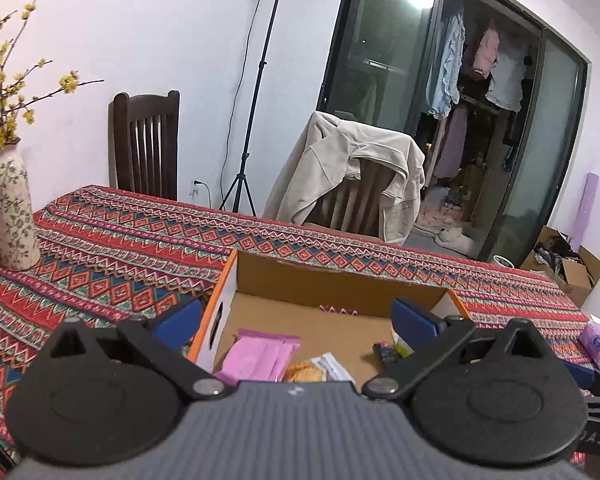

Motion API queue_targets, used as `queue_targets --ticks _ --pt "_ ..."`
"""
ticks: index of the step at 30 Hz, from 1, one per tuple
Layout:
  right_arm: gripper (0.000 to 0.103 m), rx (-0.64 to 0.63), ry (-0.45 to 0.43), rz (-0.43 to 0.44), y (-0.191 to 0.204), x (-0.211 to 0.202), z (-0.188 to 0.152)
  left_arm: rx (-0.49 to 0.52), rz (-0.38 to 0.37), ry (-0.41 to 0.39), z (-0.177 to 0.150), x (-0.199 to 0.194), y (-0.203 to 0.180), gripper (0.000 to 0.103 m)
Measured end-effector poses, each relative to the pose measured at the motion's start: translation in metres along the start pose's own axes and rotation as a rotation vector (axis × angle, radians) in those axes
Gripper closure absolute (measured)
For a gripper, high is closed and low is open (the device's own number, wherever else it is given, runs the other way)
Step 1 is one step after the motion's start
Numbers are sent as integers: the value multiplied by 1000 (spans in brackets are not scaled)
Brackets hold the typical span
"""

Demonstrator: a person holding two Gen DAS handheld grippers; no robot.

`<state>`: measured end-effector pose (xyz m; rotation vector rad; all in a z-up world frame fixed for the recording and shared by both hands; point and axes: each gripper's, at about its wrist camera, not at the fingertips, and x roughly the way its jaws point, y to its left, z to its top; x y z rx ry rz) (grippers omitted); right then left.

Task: Organize snacks
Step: 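Withdraw both tools from the box back toward the snack pile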

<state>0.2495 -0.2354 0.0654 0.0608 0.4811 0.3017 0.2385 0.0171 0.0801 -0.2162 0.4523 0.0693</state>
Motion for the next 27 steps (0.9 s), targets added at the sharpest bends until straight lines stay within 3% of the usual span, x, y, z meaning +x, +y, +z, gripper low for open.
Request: queue_targets --ticks 8,18,27 --pt "0 -27 11 15 1 -40 -29 48 -13 30 -36 -30 13 0" --pt "0 -6 119 5 -4 -61 -81 102 18 77 -86 -53 31 0" --pt "0 4 178 -11 -11 -78 -115 63 36 130 -113 -60 50 0"
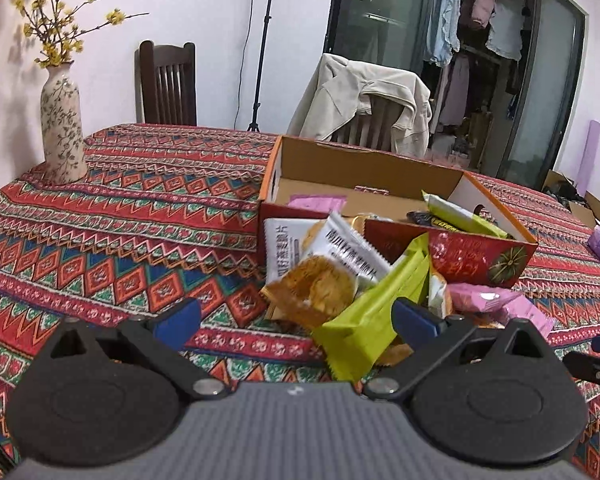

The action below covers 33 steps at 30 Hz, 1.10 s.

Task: Organize snacks
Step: 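Withdraw both tools from the box back toward the snack pile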

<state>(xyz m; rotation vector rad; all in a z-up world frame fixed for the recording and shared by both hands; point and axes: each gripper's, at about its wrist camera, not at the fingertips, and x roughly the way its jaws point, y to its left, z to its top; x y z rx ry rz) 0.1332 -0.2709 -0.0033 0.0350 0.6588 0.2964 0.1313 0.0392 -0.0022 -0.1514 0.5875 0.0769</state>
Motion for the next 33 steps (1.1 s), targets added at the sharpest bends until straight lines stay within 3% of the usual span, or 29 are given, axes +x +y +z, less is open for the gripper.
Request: queue_targets --ticks 13,21,33 --pt "0 1 30 -39 -2 0 -5 0 -9 6 -3 1 0 0" --pt "0 -39 57 -19 20 23 1 -38 6 13 -5 5 18 0" --pt "0 -290 80 -21 88 68 12 -78 2 9 -9 6 37 0"
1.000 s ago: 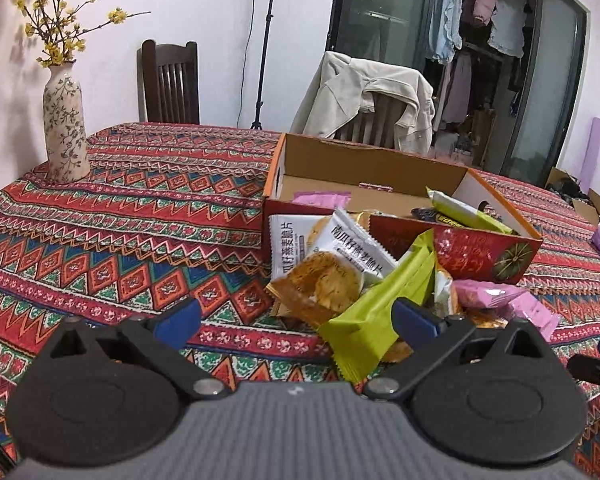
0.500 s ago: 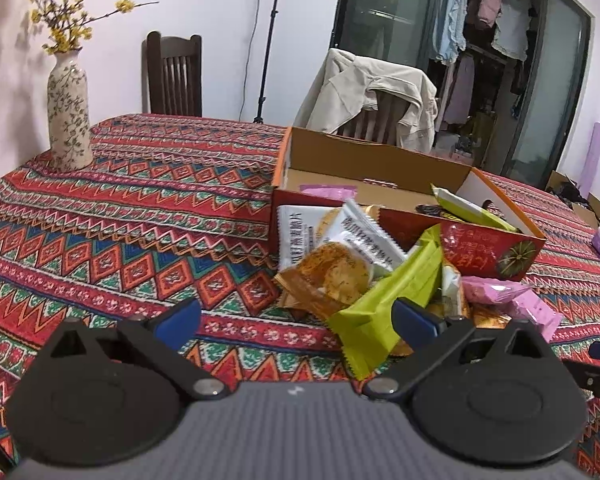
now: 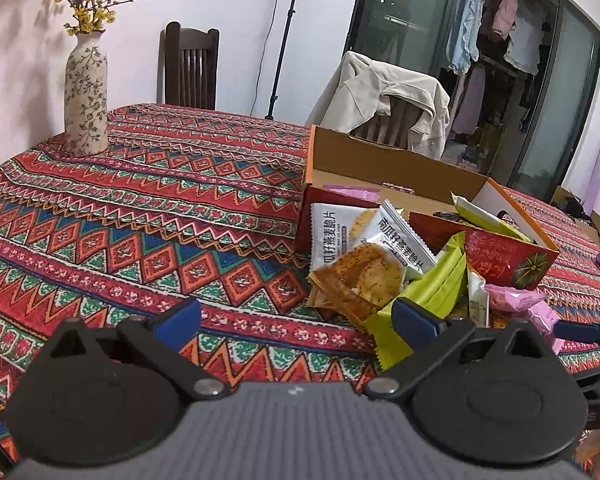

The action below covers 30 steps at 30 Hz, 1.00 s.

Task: Organize snacks
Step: 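Withdraw both tools from the box back toward the snack pile, then grasp a white cracker packet with the right tool while the left tool grasps another white packet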

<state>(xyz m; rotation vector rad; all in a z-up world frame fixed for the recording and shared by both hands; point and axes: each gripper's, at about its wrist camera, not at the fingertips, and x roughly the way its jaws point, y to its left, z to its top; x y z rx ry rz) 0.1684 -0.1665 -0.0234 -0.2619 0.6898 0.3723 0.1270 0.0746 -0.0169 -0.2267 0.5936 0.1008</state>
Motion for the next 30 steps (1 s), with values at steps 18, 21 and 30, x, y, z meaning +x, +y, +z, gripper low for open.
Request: queue_targets --ticks 18,21,30 --pt "49 -203 -42 11 38 -10 -20 -39 14 16 -5 -2 13 0" --pt "53 -182 -52 23 34 -17 -23 -43 23 17 -6 -3 15 0" --pt "65 -59 -109 54 8 -38 -25 -30 22 21 -6 -5 9 0"
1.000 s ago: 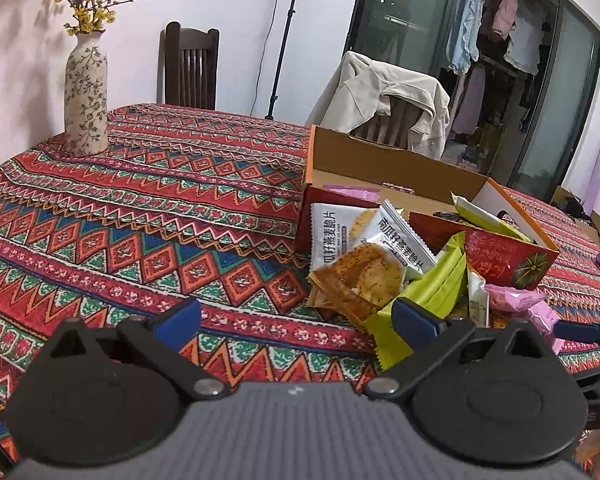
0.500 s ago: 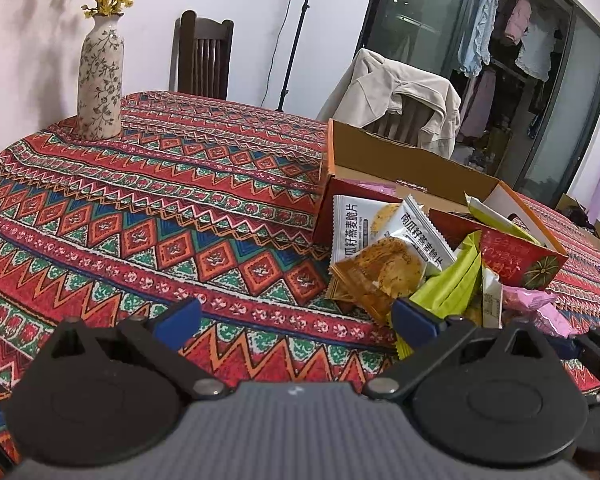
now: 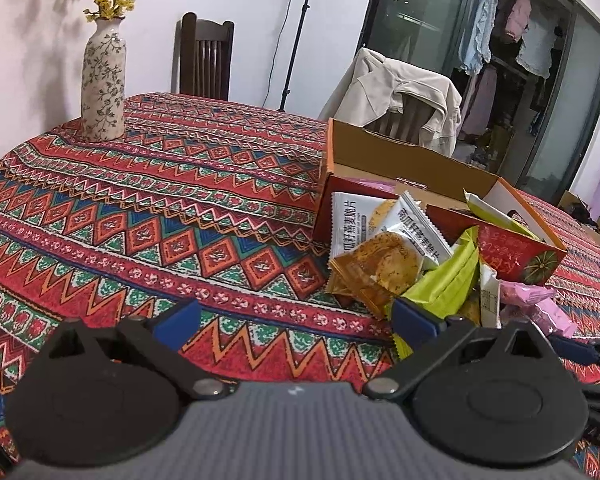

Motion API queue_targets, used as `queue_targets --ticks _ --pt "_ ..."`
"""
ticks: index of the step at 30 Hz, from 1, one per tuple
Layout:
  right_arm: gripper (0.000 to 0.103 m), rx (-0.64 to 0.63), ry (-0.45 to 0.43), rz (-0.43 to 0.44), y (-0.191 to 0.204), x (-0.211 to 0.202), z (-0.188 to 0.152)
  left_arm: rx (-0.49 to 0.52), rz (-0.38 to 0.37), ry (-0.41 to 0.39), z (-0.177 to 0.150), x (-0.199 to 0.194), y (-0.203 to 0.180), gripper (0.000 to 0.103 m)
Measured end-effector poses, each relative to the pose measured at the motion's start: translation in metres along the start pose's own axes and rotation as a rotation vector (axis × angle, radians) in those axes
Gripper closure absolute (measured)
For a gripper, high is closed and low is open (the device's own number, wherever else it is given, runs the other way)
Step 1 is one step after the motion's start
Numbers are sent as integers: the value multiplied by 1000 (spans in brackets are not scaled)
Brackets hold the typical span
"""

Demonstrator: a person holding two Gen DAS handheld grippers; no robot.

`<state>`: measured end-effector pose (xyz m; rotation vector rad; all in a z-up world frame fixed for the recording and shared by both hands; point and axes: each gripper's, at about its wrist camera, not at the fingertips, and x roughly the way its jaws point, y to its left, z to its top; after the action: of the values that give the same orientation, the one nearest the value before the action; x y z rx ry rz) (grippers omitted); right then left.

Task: Organize snacks
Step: 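Grasp a white cracker packet with the right tool while the left tool grasps another white packet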

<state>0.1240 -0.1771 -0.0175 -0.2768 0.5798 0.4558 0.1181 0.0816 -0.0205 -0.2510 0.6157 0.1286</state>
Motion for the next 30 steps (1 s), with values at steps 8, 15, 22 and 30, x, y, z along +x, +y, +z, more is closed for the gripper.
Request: queue_targets --ticks 8,15,22,30 --pt "81 209 -72 48 -43 -23 5 31 -19 17 -3 0 -14 0" --pt "89 307 -110 66 -67 -39 -1 93 -90 75 -17 7 -47 0" --pt "89 317 -120 71 -73 -46 -8 179 -118 113 -35 11 -85 0" --pt "89 306 -138 93 -72 -52 -12 214 -73 124 -54 12 -103 9"
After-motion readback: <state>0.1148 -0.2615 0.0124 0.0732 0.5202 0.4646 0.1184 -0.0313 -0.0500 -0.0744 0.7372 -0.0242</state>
